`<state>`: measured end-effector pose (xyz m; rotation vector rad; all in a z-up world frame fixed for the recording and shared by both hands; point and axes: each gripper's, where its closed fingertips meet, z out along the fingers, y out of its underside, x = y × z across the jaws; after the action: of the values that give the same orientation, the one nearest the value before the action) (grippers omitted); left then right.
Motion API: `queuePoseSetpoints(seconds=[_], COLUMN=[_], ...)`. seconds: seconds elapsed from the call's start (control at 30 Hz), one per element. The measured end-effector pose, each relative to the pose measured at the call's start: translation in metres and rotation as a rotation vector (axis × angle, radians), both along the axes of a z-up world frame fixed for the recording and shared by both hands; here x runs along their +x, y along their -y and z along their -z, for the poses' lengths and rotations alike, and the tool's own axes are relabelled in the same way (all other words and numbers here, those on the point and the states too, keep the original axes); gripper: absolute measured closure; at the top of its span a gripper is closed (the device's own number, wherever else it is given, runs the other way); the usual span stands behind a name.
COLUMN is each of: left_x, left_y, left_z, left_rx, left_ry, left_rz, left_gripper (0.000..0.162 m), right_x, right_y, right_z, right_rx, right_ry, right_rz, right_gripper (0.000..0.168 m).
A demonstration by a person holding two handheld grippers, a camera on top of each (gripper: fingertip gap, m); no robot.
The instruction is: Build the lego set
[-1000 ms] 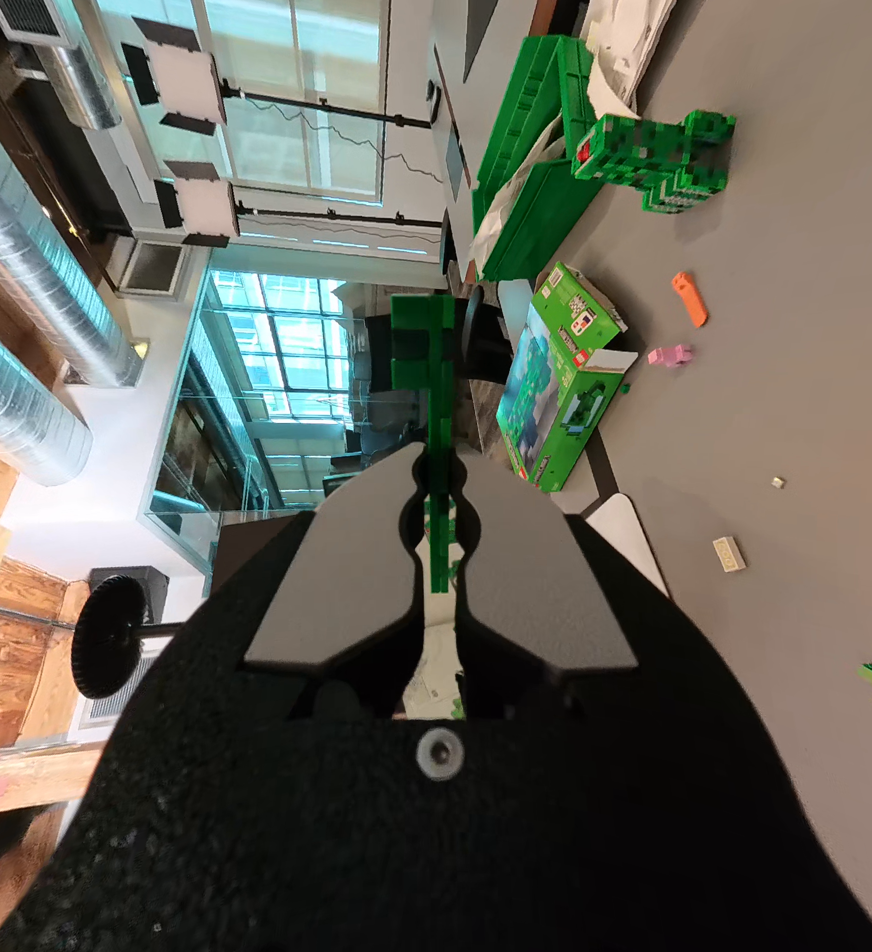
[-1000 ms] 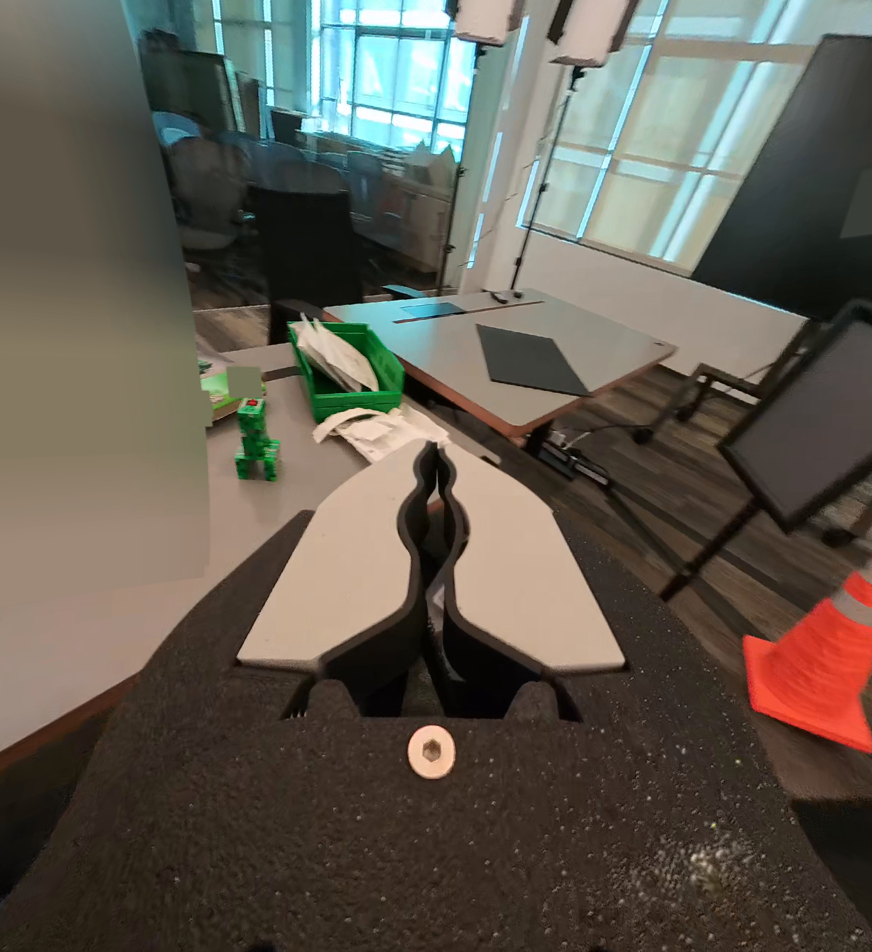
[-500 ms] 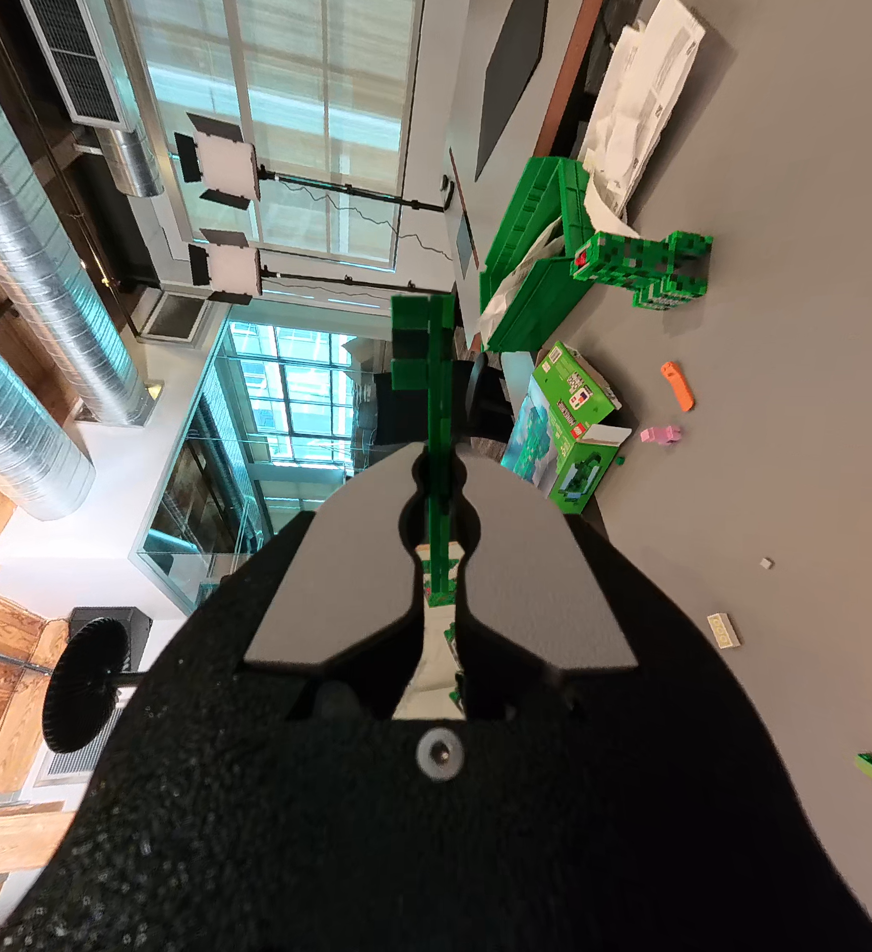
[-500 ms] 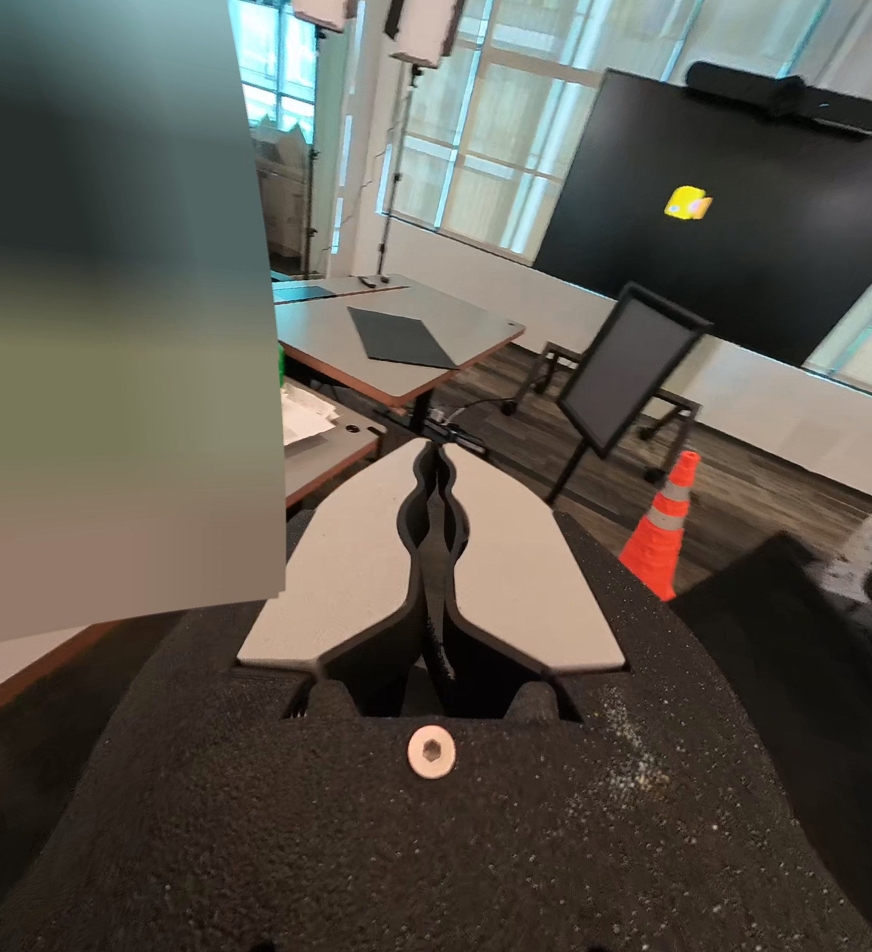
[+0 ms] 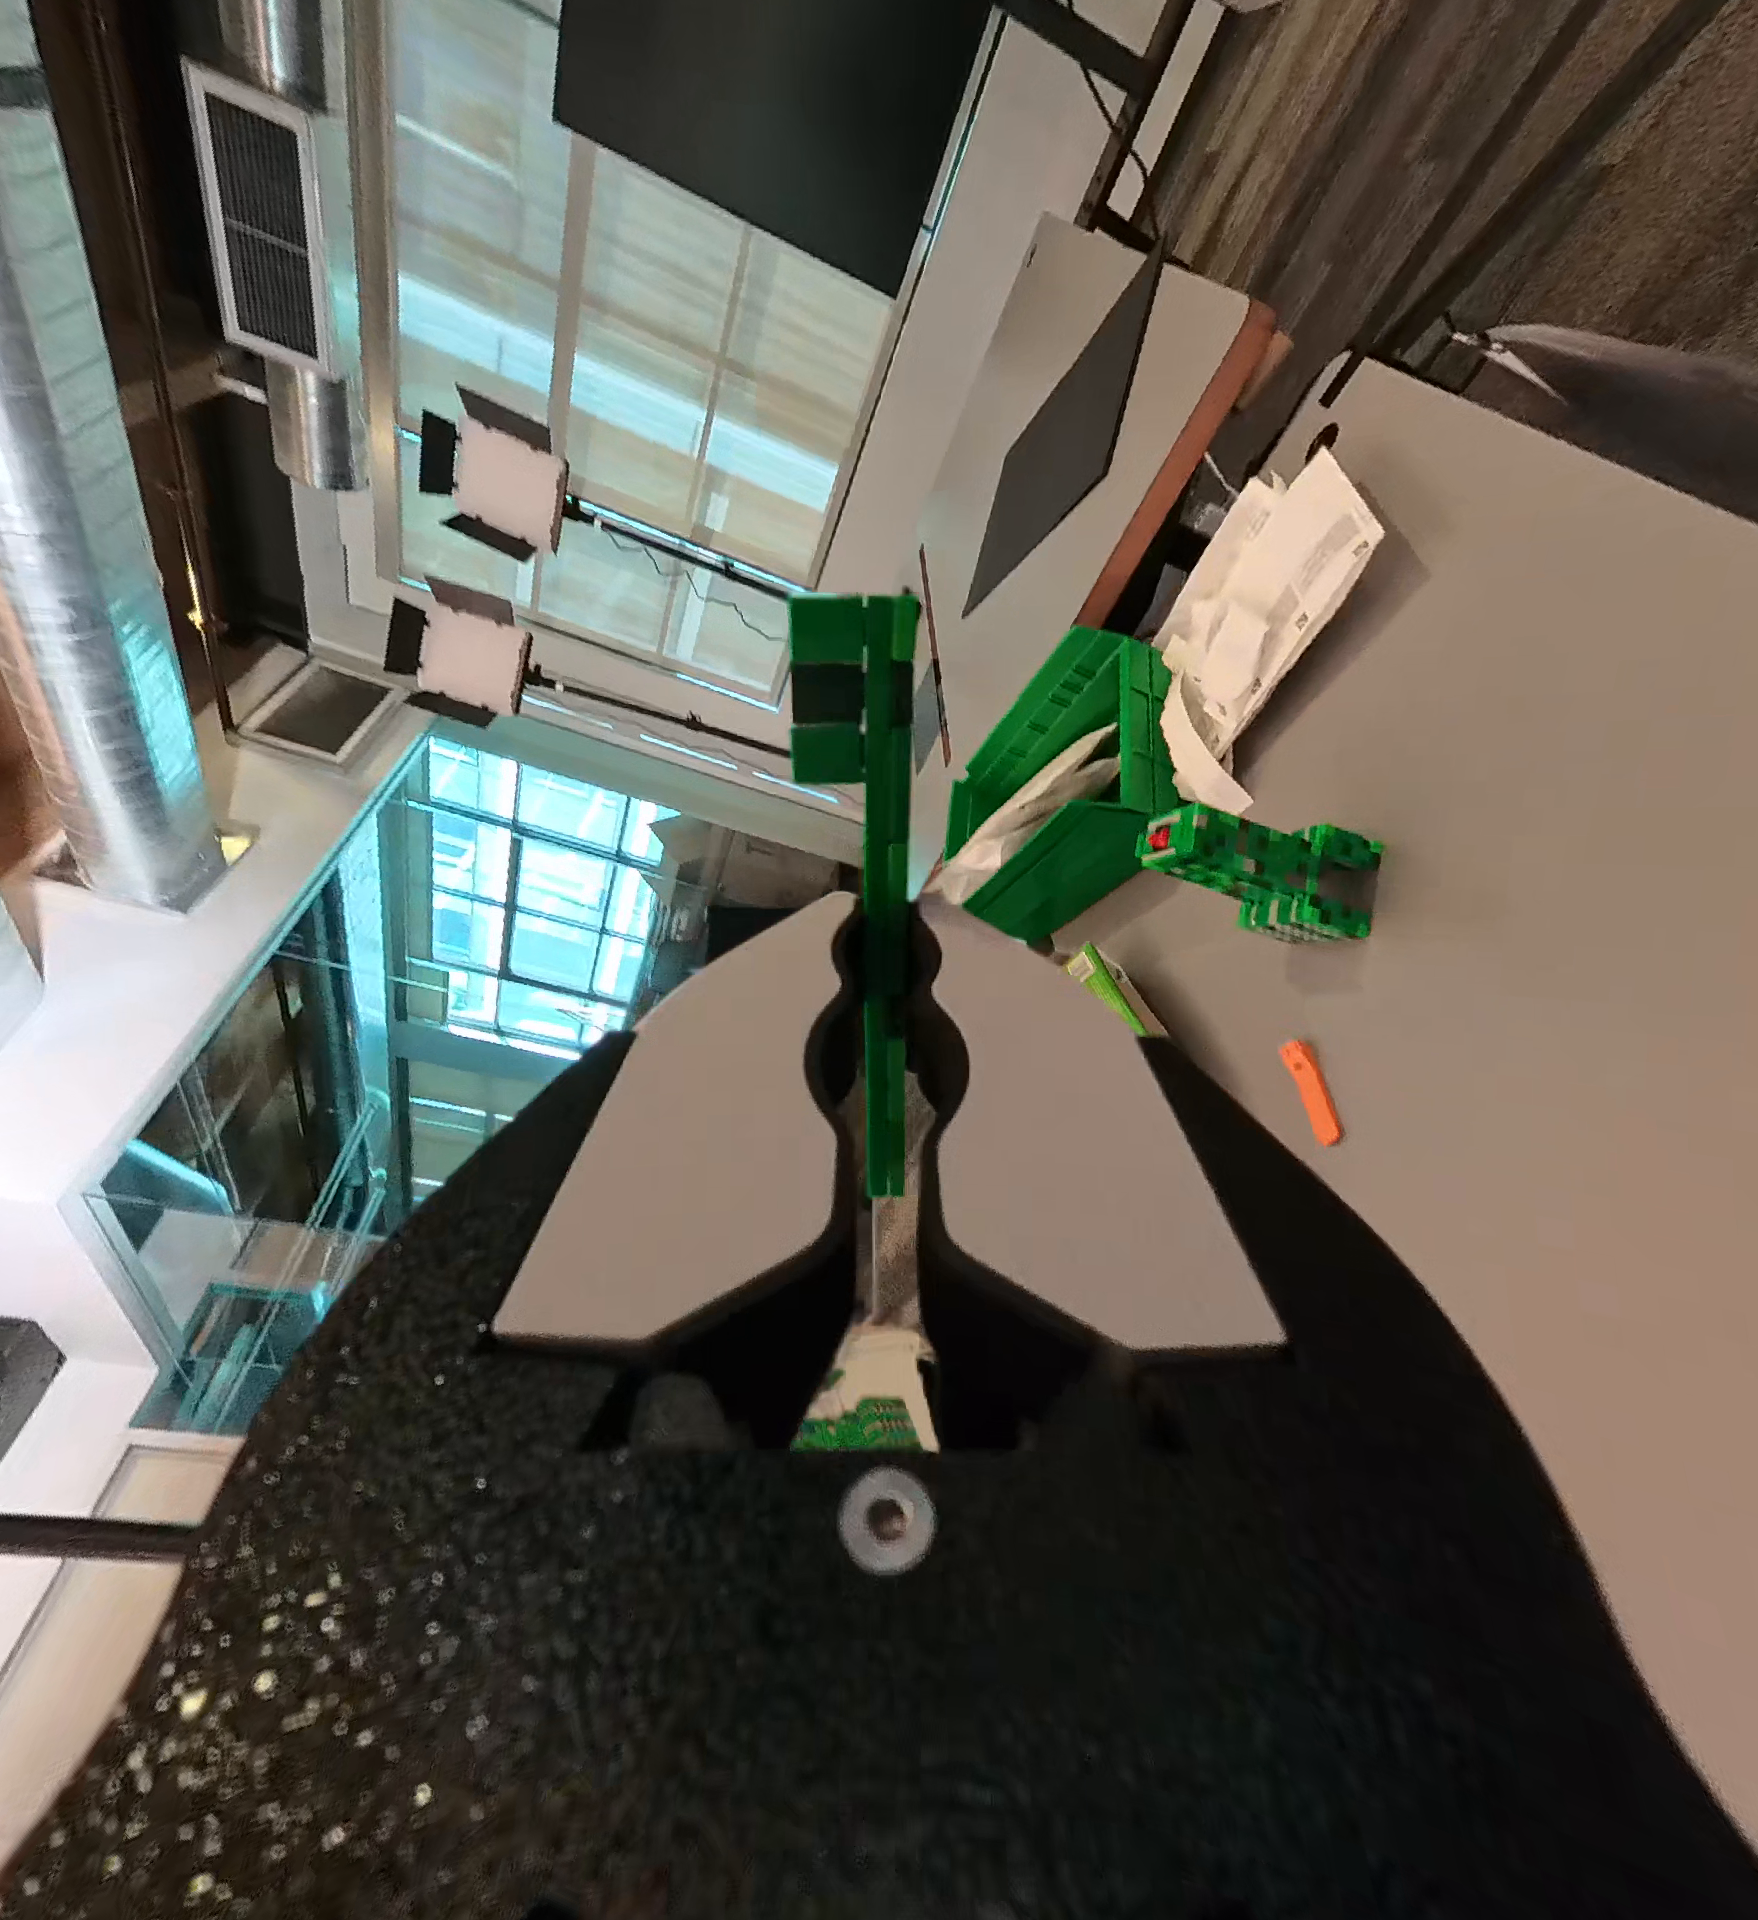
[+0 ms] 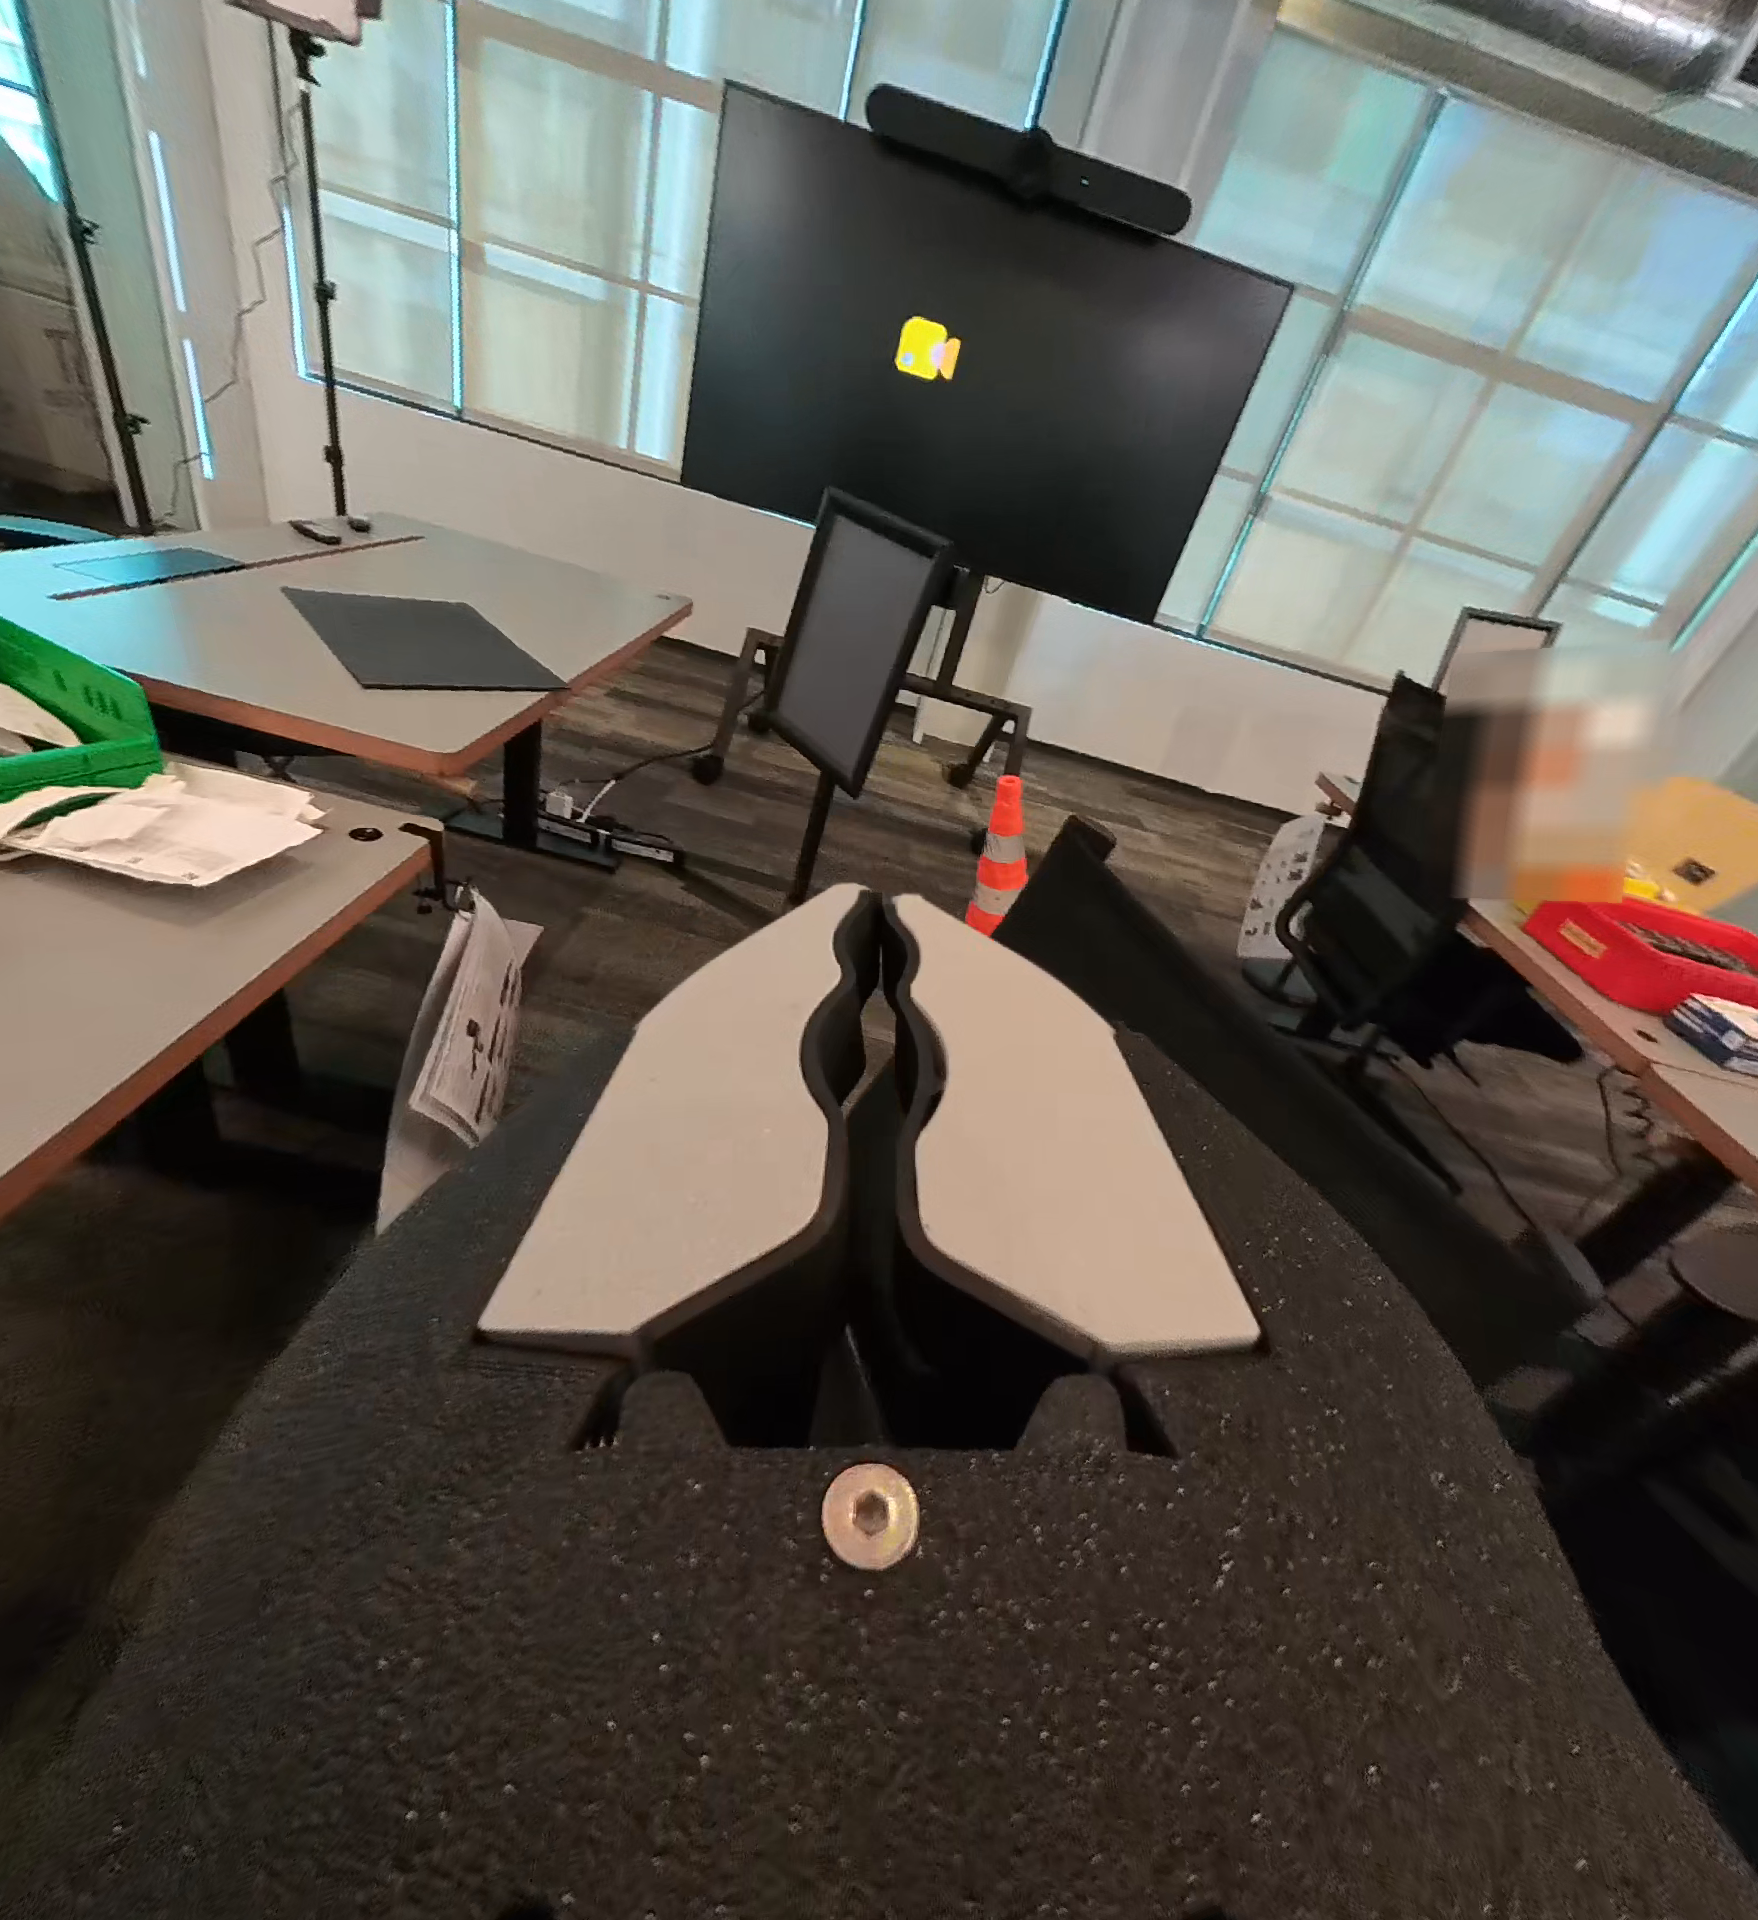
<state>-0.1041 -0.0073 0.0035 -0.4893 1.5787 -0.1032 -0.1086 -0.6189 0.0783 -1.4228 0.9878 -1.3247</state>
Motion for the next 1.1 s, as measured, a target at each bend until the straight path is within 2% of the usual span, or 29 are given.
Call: queuePoseSetpoints(seconds=[0.17, 0.3, 0.57, 0.7, 0.9, 1.1], left_x=[0.014, -0.001, -0.093, -0.154, -0.235, -0.319], left_y=[0.011, 0.017, 0.042, 0.083, 0.175, 0.259], left_z=[-0.019, -0.028, -0.038, -0.047, -0.078, -0.102], left_rx=[-0.016, 0.02, 0.134, 0.127, 0.139, 0.161], left_ry=[0.038, 0.05, 0.032, 0.082, 0.171, 0.136], left_rz=[0.014, -0.03, -0.22, -0.308, -0.386, -0.465], left_gripper=[0.157, 0.157, 0.157, 0.157, 0.156, 0.157], right_x=[-0.012, -0.015, 0.01, -0.009, -0.061, -0.102], right_y=[0.01, 0.015, -0.013, -0.016, 0.017, 0.052], right_z=[-0.009, -0.022, -0.037, -0.033, -0.032, -0.044], right_rx=[-0.01, -0.027, -0.013, -0.019, 0.01, 0.083], right_ry=[0.017, 0.038, 0.077, 0.08, 0.137, 0.143], right_rz=[0.008, -0.044, -0.404, -0.619, -0.856, -0.947], right_gripper=[0.168, 0.168, 0.167, 0.165, 0.16, 0.155])
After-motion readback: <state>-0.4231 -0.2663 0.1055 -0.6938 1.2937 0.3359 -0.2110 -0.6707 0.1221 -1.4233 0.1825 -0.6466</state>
